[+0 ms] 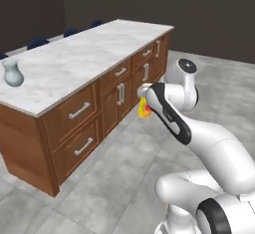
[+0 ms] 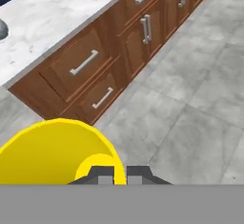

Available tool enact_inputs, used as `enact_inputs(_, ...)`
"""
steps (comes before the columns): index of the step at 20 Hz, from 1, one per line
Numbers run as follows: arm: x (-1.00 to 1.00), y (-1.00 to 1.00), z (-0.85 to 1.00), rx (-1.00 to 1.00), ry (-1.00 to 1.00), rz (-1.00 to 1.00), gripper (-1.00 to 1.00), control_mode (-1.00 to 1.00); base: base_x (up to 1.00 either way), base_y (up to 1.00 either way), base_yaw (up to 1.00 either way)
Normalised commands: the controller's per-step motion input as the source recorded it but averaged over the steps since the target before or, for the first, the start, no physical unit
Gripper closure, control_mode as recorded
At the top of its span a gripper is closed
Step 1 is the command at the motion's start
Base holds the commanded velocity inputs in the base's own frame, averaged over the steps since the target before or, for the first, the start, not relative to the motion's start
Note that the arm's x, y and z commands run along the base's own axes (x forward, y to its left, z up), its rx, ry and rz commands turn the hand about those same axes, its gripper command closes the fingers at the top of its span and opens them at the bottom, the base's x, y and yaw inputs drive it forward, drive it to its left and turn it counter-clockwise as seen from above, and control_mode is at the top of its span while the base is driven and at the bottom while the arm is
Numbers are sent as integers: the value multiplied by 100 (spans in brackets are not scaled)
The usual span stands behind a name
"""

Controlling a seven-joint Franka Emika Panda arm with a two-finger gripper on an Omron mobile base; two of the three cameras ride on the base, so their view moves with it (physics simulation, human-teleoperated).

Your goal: Place the pitcher and cup on the dining counter for serving.

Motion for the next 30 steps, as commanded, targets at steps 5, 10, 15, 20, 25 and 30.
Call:
enact_inputs(5, 0, 0, 0, 0, 0, 0, 100, 100, 100, -16, 21)
enact_inputs(10, 0, 0, 0, 0, 0, 0, 100, 100, 100, -3, 41)
enact_inputs(15, 0, 0, 0, 0, 0, 0, 100, 100, 100, -10, 52)
enact_inputs(20, 0, 0, 0, 0, 0, 0, 100, 100, 100, -55, 56)
enact_inputs(25, 0, 0, 0, 0, 0, 0, 100, 100, 80, -87, 51)
enact_inputs(30, 0, 0, 0, 0, 0, 0, 100, 100, 57, -69, 44)
